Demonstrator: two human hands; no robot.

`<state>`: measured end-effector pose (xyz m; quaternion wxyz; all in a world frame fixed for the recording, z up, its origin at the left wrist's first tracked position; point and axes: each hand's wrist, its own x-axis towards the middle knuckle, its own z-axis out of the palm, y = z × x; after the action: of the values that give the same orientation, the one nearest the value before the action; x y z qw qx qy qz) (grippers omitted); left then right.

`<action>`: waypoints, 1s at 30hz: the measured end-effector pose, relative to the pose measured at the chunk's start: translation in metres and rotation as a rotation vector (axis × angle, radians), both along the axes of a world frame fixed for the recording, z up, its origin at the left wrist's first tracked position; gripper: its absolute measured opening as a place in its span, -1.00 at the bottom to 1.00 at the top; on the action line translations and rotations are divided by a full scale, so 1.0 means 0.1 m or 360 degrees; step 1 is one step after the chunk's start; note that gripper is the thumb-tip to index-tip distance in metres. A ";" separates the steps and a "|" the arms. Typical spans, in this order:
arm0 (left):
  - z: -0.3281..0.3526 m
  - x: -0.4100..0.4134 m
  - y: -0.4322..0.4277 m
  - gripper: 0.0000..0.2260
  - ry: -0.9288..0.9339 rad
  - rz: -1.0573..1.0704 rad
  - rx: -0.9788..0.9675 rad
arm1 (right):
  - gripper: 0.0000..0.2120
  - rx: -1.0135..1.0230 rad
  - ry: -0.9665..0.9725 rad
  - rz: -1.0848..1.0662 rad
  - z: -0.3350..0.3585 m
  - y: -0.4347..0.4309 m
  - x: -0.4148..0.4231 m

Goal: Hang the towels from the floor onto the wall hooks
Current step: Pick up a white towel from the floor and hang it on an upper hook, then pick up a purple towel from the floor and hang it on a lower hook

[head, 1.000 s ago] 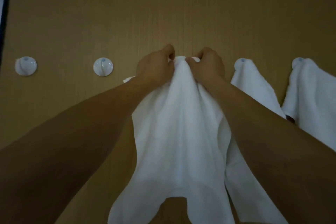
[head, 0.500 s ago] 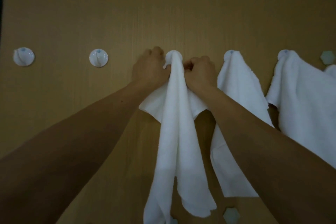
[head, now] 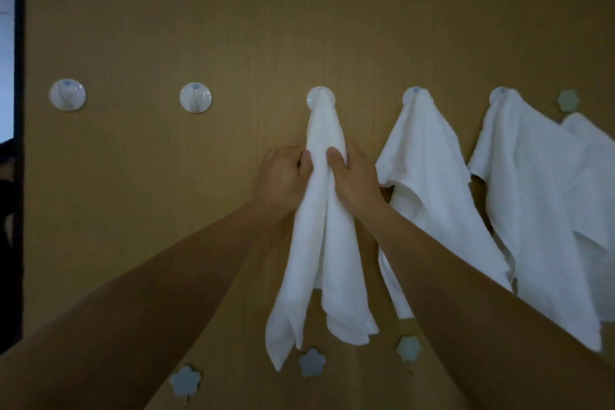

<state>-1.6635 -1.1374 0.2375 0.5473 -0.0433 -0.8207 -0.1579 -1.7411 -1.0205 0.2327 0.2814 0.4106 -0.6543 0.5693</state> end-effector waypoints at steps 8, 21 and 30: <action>-0.15 0.39 0.17 -0.59 -0.0146 0.0317 0.0077 | -0.39 0.0068 -0.0011 -0.0179 -0.19 0.22 0.20; -1.18 1.26 0.87 -0.53 -0.0540 0.0455 0.0436 | -0.31 0.0536 -0.0126 0.0233 -1.06 0.79 0.90; -2.46 2.61 1.09 -0.49 -0.0984 0.0715 0.0764 | -0.36 0.0929 -0.0330 0.0364 -2.22 0.89 1.95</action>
<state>-1.4026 -1.0286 -0.0087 0.2918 0.3133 -0.8748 -0.2267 -1.5460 -0.9318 0.0108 0.0181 0.4846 -0.7647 0.4244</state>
